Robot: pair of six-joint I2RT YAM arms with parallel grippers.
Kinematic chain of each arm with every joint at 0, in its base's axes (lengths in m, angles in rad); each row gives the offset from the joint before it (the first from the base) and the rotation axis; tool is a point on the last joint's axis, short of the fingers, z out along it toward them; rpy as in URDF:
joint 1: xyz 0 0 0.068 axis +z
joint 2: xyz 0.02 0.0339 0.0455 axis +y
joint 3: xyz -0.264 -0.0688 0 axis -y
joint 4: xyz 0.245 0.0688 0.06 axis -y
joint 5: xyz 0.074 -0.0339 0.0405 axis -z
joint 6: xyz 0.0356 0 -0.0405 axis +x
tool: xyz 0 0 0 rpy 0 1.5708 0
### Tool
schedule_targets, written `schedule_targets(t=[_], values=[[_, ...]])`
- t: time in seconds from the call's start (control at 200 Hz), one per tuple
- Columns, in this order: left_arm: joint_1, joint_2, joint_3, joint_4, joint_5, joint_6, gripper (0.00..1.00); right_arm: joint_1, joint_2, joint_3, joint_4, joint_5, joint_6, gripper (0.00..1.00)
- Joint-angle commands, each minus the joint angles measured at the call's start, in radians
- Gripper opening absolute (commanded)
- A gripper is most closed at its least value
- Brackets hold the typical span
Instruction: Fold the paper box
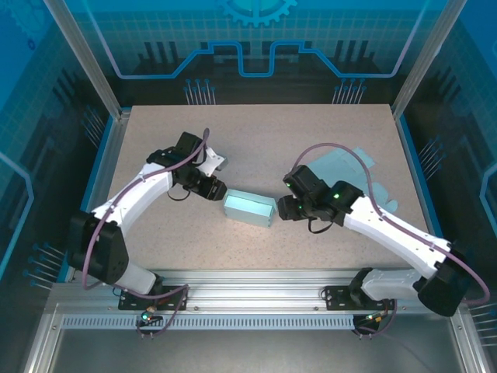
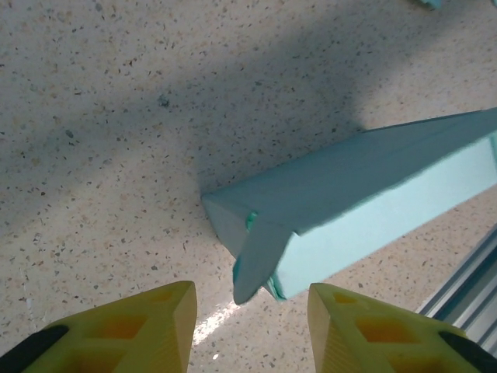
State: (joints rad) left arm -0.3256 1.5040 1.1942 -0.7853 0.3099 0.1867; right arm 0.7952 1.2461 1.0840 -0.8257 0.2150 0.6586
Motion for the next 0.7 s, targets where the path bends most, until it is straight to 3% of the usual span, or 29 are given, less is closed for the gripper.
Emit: schedule_targets(t=[0.0,0.185,0.695], values=[[-0.009,0.018,0.037,0.017,-0.017,0.023,0.43,0.022,0.052,0.053,0.031,-0.032,-0.003,0.47],[-0.009,0.041,0.044,0.035,-0.001,0.023,0.42,0.039,0.135,0.123,0.019,-0.023,-0.036,0.45],[-0.018,0.054,0.025,0.059,0.064,0.01,0.26,0.044,0.249,0.171,0.022,0.031,-0.045,0.3]])
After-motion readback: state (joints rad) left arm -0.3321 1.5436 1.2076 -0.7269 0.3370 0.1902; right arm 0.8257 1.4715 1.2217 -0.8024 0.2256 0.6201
